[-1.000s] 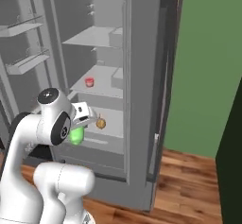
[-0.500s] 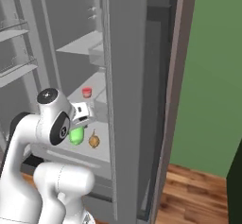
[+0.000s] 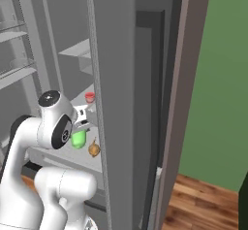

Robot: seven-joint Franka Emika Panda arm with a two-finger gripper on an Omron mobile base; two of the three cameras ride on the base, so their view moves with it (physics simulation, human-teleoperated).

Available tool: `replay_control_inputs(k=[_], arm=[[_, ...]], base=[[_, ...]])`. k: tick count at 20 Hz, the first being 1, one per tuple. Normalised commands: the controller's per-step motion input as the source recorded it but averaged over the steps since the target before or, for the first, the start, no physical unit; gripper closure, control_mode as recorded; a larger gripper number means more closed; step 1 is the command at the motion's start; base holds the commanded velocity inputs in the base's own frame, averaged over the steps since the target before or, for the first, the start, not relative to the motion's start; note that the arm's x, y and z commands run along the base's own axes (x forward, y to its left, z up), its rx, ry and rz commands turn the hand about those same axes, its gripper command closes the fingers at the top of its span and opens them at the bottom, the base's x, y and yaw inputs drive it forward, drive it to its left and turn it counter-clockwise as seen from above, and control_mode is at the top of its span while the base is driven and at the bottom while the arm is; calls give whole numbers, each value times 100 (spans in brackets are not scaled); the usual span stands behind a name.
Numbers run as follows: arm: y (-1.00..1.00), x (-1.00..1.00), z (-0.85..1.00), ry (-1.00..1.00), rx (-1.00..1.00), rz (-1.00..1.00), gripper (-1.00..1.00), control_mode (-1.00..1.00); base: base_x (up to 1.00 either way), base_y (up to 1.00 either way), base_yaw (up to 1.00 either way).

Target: Place the corn and onion inside the fridge drawer. Close the drawer after placing the vegetables.

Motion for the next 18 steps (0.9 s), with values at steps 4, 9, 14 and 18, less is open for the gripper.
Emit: replay_control_inputs(k=[4,9,14,18], arm=[[0,0,-21,0,-4,1,100,-100],[38,15,-70,8,-17,0,100,-100],[46,78,-62,25,-11,3,100,-100],[2,84,-24,17,0,19,100,-100]], base=[[0,0,0],[0,0,0],[0,0,0],[0,0,0]])
